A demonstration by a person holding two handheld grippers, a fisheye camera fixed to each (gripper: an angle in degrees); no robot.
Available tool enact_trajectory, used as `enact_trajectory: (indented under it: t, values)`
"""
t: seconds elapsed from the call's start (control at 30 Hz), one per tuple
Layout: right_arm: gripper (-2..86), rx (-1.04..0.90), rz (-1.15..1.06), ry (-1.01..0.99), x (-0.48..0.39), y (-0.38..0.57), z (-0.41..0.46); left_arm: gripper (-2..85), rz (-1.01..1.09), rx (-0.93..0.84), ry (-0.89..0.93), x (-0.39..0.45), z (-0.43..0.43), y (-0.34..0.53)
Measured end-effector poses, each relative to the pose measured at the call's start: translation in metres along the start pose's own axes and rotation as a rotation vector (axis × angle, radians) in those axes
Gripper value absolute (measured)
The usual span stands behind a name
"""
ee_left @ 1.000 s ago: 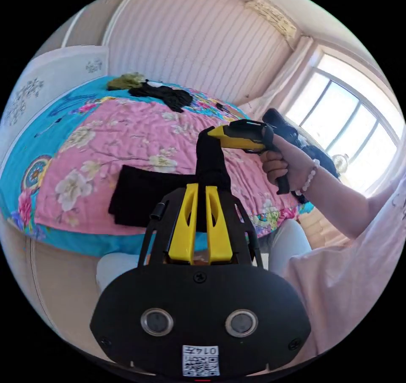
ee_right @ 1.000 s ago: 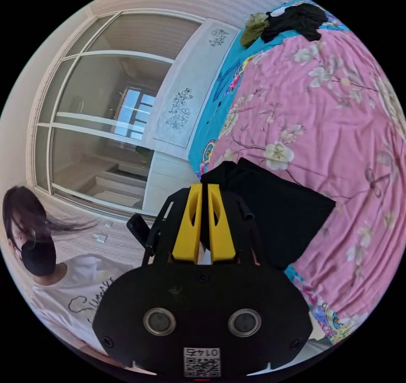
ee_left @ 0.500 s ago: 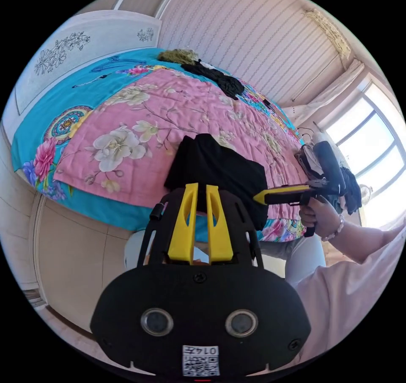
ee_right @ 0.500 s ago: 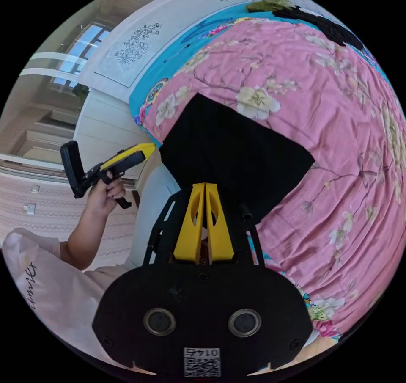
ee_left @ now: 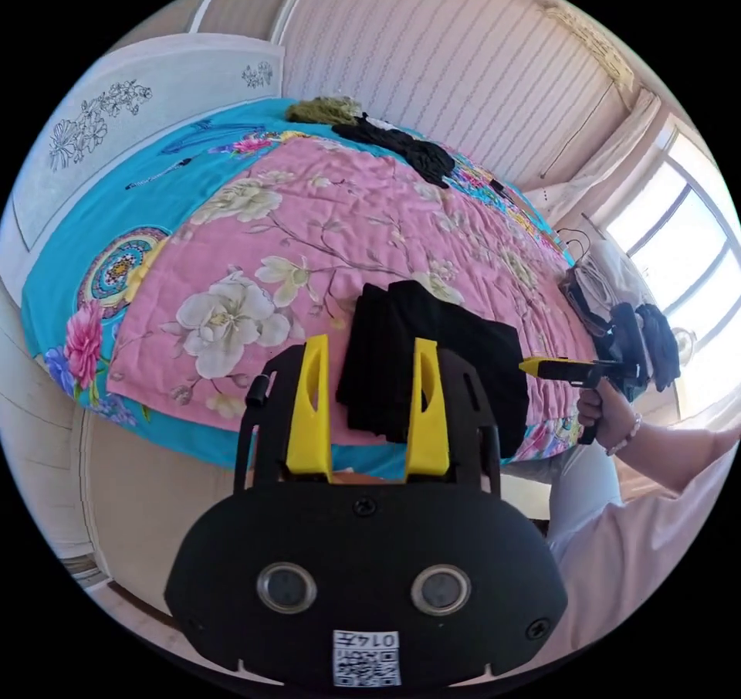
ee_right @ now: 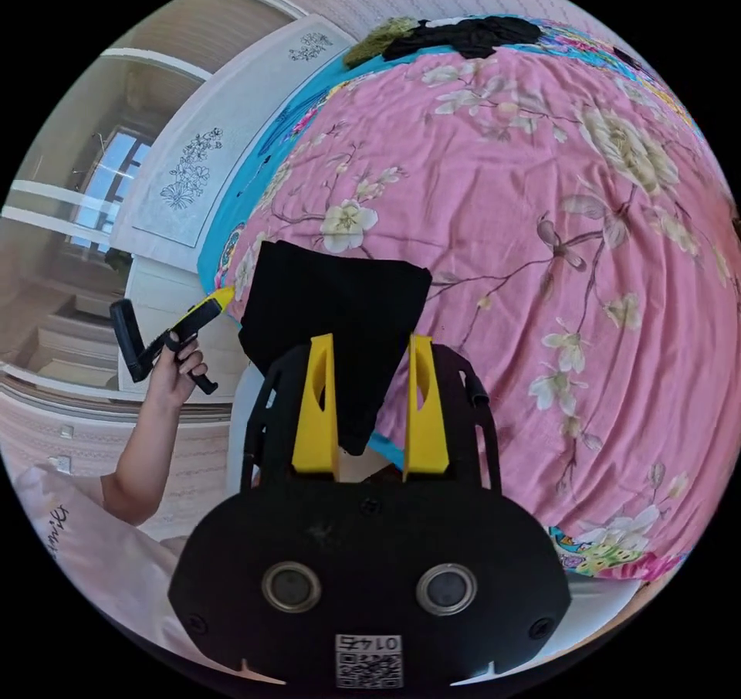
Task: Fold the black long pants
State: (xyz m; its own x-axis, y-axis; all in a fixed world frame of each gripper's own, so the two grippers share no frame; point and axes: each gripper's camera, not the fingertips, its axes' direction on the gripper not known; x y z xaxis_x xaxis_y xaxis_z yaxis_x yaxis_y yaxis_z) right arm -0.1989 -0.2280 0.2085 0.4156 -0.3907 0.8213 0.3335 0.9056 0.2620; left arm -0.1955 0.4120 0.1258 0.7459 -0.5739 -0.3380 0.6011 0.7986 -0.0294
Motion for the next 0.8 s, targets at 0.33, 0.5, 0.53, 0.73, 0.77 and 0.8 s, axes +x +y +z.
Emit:
enact_trajectory:
  t: [0.33, 0.5, 0.53, 0.73, 0.77, 0.8]
  values:
    - [5.9, -0.102, -0.09, -0.093, -0.054, 0.008, -0.054, 8.8, 0.103, -0.203, -0.017, 0.053, 0.081, -0.009]
    - [4.8, -0.074, -0.397, -0.008, -0.125, 0.03, -0.119, 8.2, 0.186, -0.171, -0.084, 0.109, 0.078, 0.012]
    - [4.7, -0.064, -0.426, 0.007, -0.132, 0.033, -0.129, 8.2, 0.17, -0.155, -0.072, 0.114, 0.076, 0.014]
    - [4.6, 0.036, -0.6, 0.149, -0.159, 0.052, -0.255, 8.3, 0.056, 0.104, 0.116, 0.189, 0.055, 0.02]
    - [4.6, 0.061, -0.593, 0.173, -0.154, 0.055, -0.287, 8.3, 0.102, 0.144, 0.156, 0.216, 0.056, 0.01]
    - [4.6, 0.085, -0.58, 0.197, -0.145, 0.059, -0.32, 8.3, 0.164, 0.168, 0.191, 0.247, 0.06, -0.003]
